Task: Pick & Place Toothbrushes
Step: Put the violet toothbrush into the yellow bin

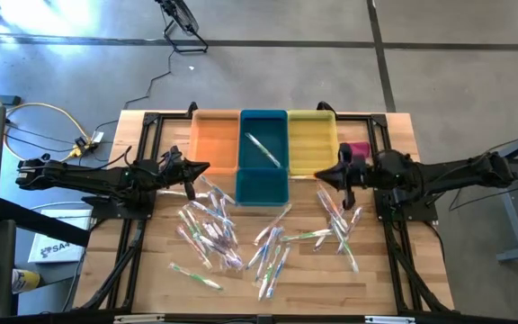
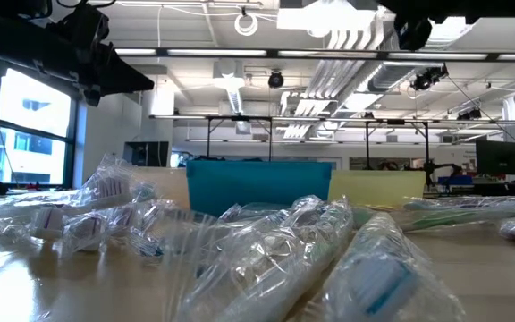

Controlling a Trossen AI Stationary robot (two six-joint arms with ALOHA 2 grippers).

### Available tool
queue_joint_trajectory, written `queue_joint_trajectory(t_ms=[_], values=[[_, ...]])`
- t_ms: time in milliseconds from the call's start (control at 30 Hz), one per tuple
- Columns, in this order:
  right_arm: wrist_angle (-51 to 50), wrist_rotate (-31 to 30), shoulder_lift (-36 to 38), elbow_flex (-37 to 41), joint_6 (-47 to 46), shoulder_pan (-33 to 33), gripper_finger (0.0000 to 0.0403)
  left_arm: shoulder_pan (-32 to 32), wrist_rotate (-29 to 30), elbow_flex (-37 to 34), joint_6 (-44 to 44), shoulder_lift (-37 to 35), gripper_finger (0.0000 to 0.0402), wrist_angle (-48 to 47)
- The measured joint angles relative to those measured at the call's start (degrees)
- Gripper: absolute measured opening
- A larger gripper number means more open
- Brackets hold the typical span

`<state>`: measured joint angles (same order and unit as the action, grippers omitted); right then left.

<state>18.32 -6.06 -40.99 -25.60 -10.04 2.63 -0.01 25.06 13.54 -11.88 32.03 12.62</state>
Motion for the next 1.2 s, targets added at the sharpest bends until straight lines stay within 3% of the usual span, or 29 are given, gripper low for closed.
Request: queue_joint_trajectory(t_ms=[267, 600, 733, 900, 1033, 1200], values=[[-13.66, -7.1, -1.59, -3.98, -8.08, 0.0, 0.0002, 0.02, 0.02, 0.0, 0.02, -0.02, 0.0, -0.45], [-42.7, -11.73, -11.63, -18.89, -21.26, 0.0, 0.0002, 0.0, 0.02, 0.0, 0.0, -0.02, 0.0, -1.01], [-51.65, -11.42, -16.24, -22.19, -28.54, 0.0, 0.0002, 0.01, 0.02, 0.0, 0.01, 0.0, 0.0, -1.01], [-57.79, -4.87, -20.58, -22.54, -36.63, 0.0, 0.0002, 0.0, 0.02, 0.0, 0.02, -0.02, 0.0, -1.07], [-60.2, -0.15, -24.23, -22.54, -38.25, 0.0, 0.0002, 0.0, 0.02, 0.0, 0.02, 0.0, 0.0, -1.41], [-60.69, 0.24, -28.65, -22.54, -38.21, 0.0, 0.0002, 0.0, 0.04, 0.0, 0.02, -0.01, 0.0, -2.0]])
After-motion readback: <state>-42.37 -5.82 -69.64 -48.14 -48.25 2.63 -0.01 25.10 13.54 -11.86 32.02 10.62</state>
